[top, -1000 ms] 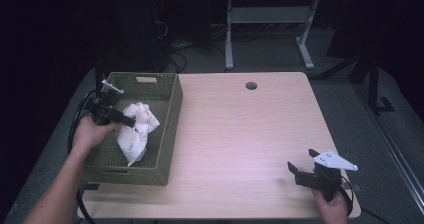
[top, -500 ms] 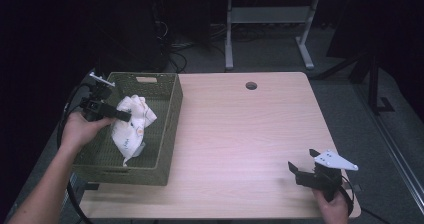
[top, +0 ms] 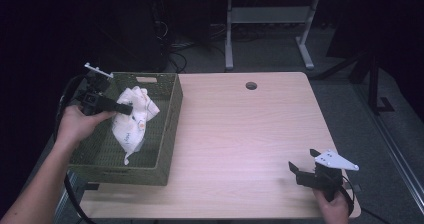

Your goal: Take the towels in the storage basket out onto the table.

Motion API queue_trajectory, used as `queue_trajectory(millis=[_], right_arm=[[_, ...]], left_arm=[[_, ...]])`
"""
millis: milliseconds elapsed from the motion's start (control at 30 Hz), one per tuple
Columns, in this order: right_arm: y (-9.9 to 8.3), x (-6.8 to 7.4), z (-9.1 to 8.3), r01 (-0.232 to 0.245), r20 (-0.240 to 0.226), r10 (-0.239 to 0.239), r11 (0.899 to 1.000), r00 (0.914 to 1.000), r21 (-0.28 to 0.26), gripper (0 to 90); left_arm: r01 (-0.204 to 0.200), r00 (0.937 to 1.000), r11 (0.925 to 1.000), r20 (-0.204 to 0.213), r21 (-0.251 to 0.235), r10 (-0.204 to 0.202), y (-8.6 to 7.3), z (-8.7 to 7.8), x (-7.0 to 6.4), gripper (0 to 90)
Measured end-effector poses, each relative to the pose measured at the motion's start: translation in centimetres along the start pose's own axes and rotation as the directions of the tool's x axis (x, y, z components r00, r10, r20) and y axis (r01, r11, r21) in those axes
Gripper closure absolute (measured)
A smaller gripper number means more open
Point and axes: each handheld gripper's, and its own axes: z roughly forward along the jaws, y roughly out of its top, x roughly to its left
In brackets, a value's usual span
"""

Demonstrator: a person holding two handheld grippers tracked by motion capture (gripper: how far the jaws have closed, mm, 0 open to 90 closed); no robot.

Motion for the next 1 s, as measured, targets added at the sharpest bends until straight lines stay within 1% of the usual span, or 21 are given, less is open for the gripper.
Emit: queue_trajectory(millis=[67,133,200,233,267,333,367,433,567,767,1000], right_arm=[[0.0,0.0,0.0,0.002,0.0,-0.002,1.0,1.0,-0.001,13.1],[0.0,0.0,0.0,0.005,0.001,-0.005,1.0,1.0,-0.001,13.1],[0.0,0.0,0.0,0.005,-0.001,-0.005,1.0,1.0,-0.001,13.1],[0.0,0.0,0.0,0.005,-0.001,-0.005,1.0,1.0,-0.001,13.1],[0.0,0.0,0.0,0.008,-0.001,-0.008,1.0,1.0,-0.002,13.1],[0.0,0.0,0.0,0.007,-0.001,-0.007,1.0,1.0,-0.002,13.1],[0.1,0.0,0.0,0.006,0.0,-0.006,1.0,1.0,-0.003,13.1],[0.0,0.0,0.0,0.003,0.0,-0.003,1.0,1.0,0.0,13.1],[0.1,0.0,0.0,0.004,0.001,-0.004,1.0,1.0,-0.002,13.1],[0.1,0.0,-0.1,0.005,0.001,-0.005,1.0,1.0,-0.004,13.1],[0.1,-0.1,-0.2,0.005,-0.001,-0.005,1.0,1.0,-0.008,13.1]], left_arm=[[0.002,0.9999,0.9999,0.01,-0.011,-0.002,0.1,-0.3,-0.1,72.7],[0.007,0.9991,0.9998,0.041,-0.021,-0.006,0.1,-0.6,-0.2,72.6],[-0.004,0.9997,0.9998,0.025,-0.018,0.004,0.3,-0.8,-0.5,72.6],[-0.009,0.9997,0.9998,0.024,-0.018,0.01,0.3,-0.9,-0.6,72.6],[-0.015,0.9994,0.9997,0.032,-0.021,0.016,0.5,-1.0,-0.9,72.6],[-0.017,0.9994,0.9996,0.03,-0.025,0.017,0.6,-1.0,-1.0,72.6],[-0.025,0.9991,0.9994,0.034,-0.024,0.025,0.6,-1.1,-1.2,72.6],[-0.025,0.9986,0.9992,0.045,-0.032,0.026,0.8,-1.1,-1.6,72.6],[-0.051,0.9966,0.9981,0.064,-0.035,0.053,1.2,-1.1,-2.5,72.6],[-0.072,0.9928,0.9963,0.092,-0.048,0.076,1.8,-0.9,-4.0,72.6],[-0.108,0.9875,0.9932,0.111,-0.043,0.112,2.5,-0.4,-5.7,72.5]])
